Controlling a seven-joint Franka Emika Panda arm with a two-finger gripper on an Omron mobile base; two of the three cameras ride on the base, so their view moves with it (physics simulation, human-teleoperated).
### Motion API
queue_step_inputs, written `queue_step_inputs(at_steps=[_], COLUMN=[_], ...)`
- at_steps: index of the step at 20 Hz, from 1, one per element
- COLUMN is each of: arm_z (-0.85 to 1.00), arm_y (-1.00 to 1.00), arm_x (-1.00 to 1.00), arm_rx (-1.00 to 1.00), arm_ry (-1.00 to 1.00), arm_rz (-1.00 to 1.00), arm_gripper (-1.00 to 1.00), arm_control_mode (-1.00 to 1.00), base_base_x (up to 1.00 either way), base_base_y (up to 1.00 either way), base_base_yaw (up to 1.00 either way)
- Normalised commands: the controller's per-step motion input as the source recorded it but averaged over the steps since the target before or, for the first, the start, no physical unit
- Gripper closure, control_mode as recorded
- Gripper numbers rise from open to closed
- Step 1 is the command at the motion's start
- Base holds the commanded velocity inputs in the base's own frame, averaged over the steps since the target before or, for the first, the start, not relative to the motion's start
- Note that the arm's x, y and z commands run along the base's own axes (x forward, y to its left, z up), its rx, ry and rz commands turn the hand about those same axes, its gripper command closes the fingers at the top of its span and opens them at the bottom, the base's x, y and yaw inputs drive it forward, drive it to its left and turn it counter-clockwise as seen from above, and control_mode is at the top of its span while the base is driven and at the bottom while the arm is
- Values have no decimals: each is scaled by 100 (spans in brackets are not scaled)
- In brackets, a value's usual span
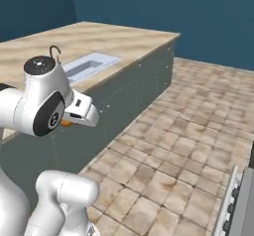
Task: Take the bell pepper and mushroom out of the freezer and place them in the tupperware container on the counter. Then put the tupperware containing the vegetables back in the freezer.
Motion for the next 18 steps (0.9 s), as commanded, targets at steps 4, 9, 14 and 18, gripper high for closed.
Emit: queue_step_inputs(at_steps=[4,9,14,18], arm_z=[0,0,0,0], arm_y=[0,0,0,0], arm_x=[0,0,0,0], arm_rx=[0,0,0,0], arm_ry=[0,0,0,0], arm_rz=[0,0,0,0], arm_gripper=[100,100,100,100], arm_control_mode=[100,100,100,100], base_base_x=[85,45,21,61], base_base_y=[4,24,31,10], base_base_yaw=[74,79,82,78])
